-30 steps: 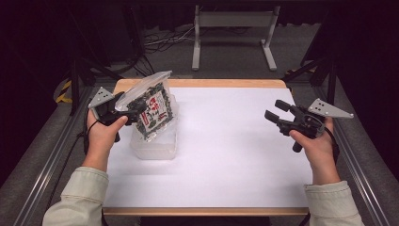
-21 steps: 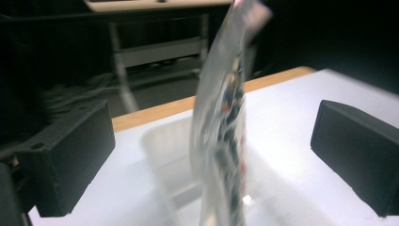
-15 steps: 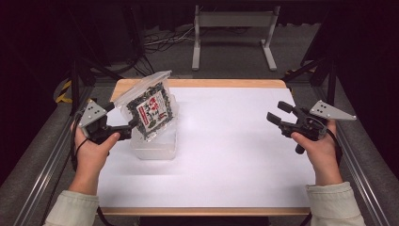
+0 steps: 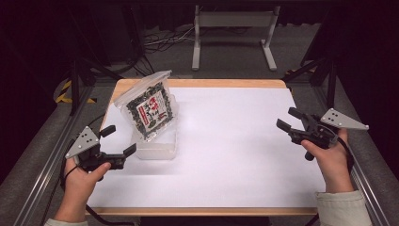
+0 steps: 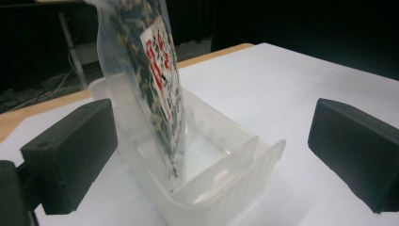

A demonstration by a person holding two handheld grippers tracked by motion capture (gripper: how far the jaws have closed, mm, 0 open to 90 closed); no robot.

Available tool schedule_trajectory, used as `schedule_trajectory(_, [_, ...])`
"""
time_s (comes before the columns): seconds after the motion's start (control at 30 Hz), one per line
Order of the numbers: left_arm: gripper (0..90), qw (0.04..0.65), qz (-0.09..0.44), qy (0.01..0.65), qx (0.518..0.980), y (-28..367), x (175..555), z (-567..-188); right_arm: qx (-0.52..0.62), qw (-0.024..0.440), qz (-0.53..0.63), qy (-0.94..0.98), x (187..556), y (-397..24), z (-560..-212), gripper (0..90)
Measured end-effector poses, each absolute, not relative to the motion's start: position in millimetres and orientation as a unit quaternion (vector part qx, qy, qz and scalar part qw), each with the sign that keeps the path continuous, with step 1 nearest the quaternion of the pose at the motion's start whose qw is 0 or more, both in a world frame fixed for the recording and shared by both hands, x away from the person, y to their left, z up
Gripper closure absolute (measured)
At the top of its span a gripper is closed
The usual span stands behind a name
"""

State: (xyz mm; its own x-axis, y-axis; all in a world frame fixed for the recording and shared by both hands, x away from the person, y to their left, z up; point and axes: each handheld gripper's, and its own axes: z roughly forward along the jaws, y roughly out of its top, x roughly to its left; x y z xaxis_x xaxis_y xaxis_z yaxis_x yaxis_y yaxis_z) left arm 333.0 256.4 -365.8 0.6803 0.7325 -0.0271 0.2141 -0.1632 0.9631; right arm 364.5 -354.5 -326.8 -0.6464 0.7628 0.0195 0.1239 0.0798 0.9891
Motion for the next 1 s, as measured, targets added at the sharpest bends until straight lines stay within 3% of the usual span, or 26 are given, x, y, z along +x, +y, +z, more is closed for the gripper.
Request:
schedule_trajectory(0.53, [3.6,0.538,0.221,0.354,0.733,274.0,328.4,-409.4,0.311,0.278,0.605,0.678,345.2,-372.7,-357.5,28.0])
schedule_trajectory(1.0, [4.9,0.537,0.208,0.365,0.732,272.4,332.9,-433.4,0.316,0.263,0.603,0.684,334.9,-376.5,-409.9,27.5])
